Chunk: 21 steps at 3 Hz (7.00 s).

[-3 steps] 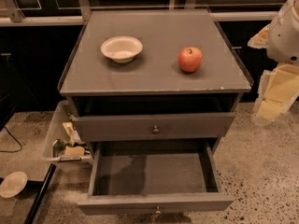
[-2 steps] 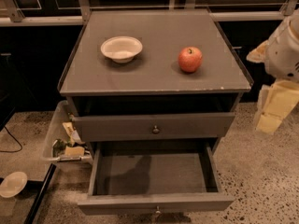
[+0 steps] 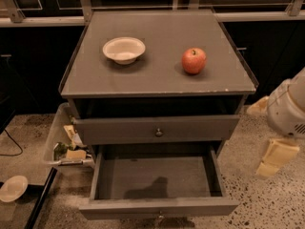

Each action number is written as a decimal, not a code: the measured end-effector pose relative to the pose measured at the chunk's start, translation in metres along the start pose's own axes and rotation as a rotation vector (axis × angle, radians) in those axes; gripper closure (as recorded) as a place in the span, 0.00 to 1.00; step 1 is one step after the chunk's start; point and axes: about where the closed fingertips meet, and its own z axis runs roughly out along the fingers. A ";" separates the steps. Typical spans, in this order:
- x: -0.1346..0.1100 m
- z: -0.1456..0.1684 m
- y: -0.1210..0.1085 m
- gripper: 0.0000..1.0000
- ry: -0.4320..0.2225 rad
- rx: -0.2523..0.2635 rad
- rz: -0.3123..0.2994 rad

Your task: Close middle drawer

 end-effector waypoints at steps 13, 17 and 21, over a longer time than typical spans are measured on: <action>0.037 0.387 0.080 1.00 -0.592 -0.059 0.063; 0.048 0.448 0.082 0.81 -0.536 -0.051 0.016; 0.044 0.452 0.071 0.15 -0.555 -0.033 0.019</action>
Offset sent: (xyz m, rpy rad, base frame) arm -0.0247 -0.0005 -0.1380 0.3456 0.0184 0.0524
